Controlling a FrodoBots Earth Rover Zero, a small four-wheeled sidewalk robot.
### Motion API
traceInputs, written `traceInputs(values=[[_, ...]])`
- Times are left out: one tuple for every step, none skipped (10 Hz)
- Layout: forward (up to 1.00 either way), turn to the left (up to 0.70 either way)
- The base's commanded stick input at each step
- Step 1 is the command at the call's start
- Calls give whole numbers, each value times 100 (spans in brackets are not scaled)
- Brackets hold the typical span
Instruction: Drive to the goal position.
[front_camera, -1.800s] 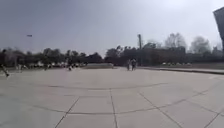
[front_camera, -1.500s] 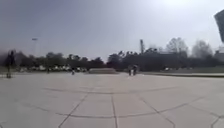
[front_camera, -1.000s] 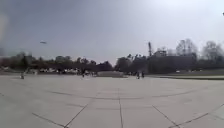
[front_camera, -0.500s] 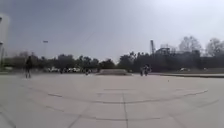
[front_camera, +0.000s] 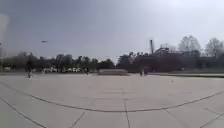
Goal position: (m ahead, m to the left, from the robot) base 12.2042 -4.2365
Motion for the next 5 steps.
traceInputs(values=[[85, 0], [85, 0], [85, 0], [85, 0], [85, 0]])
